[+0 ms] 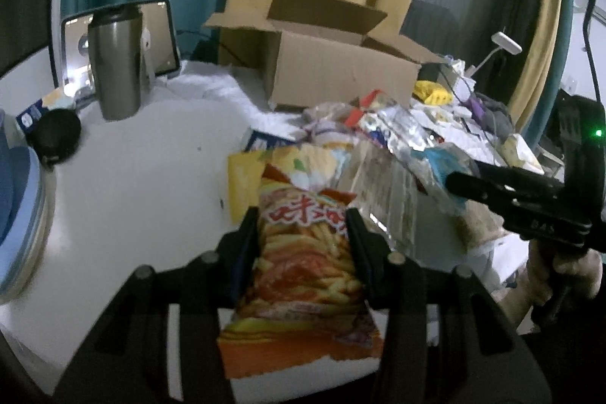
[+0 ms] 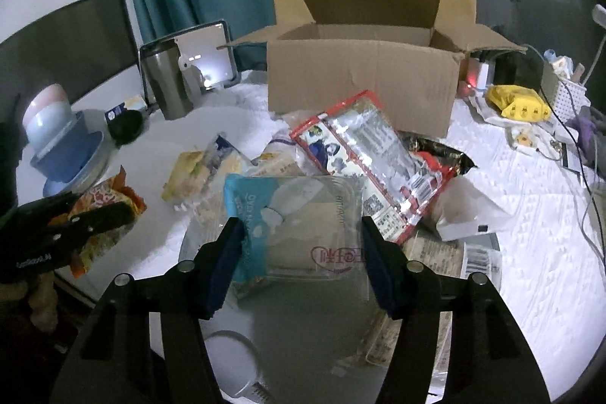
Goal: Organize snacks
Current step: 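Carry both held snacks up and over to the cardboard box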
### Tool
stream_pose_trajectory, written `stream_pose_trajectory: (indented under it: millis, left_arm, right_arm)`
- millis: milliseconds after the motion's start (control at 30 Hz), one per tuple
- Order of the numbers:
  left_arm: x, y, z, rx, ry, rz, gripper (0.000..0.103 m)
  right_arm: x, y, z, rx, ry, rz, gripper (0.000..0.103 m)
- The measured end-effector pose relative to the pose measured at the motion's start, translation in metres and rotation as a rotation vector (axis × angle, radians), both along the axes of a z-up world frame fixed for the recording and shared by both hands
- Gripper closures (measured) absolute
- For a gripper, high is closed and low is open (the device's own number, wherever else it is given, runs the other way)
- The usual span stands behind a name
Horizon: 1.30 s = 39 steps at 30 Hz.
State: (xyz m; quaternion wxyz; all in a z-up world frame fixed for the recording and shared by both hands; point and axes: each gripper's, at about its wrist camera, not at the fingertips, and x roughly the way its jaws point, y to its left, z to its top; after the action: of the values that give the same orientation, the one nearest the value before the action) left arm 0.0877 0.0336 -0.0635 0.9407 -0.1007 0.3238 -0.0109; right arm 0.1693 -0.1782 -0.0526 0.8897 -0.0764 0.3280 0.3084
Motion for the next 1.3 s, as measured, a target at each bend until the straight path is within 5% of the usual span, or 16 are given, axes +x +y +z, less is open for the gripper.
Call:
stream_pose_trajectory:
  millis: [1300]
  left_arm:
    - [0.125, -0.001, 0.061, 0.028, -0.133, -0.045, 0.057]
  right_arm:
    - [0.104, -0.028, 0.059, 0.048, -0.089, -0.076, 0.038]
